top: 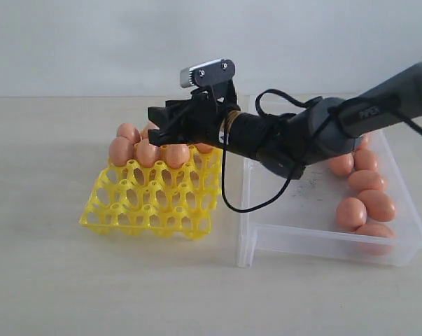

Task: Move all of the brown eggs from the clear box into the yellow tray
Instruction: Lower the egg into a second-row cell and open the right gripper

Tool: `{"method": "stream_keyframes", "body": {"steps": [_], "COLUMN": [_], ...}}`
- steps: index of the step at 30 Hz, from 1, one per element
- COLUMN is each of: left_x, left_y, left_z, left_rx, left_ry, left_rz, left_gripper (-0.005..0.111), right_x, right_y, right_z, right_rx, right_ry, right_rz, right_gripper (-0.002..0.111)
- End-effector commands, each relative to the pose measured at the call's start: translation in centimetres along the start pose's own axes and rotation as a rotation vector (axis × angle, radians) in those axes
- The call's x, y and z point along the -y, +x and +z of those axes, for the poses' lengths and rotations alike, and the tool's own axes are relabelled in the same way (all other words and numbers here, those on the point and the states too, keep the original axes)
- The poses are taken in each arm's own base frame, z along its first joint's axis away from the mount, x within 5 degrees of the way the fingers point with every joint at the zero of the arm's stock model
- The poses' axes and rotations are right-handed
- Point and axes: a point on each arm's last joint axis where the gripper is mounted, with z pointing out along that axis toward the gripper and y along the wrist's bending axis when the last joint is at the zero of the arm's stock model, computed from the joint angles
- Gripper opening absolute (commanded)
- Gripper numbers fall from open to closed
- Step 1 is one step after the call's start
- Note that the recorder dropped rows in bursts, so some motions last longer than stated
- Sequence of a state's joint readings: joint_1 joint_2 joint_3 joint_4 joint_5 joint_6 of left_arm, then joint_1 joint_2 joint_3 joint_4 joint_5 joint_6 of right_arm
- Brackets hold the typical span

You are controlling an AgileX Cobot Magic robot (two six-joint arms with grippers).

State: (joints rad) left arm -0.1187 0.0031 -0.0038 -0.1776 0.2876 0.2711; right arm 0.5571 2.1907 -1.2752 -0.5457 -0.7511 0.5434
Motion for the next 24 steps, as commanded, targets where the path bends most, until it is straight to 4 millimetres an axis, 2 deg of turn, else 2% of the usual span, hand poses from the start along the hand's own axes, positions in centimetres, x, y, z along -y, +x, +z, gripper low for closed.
{"method": "stream_keyframes", "body": {"steps": [1,4,7,14,24], "left_x": [0.0,0.0,0.0,0.0,0.0], "left_y": [0.1,0.1,0.1,0.1,0.1], "left_z": [0.0,0.0,0.0,0.0,0.0], "left_rx": [0.004,0.004,0.004,0.004,0.004], "left_ry": [0.004,0.004,0.004,0.004,0.004], "left_rz": [0.003,0.003,0.003,0.003,0.003], "left_gripper": [0.004,0.004,0.004,0.004,0.004], "right_x": [-1.4,-1.9,-2.0,-1.5,-1.9], "right_y": [-2.8,-3.9,-3.8,-2.5,-1.5], "right_z": [-1.0,-1.8,-2.1,-2.7,-3.2], "right_rx": [-0.078,-0.159,-0.237,-0.399,-0.53], "right_ry": [-0.056,-0.059,-0.05,0.032,0.009], "right_rz": [-0.022,0.012,0.024,0.105,0.171], "right_gripper": [0.0,0.0,0.0,0.0,0.0]}}
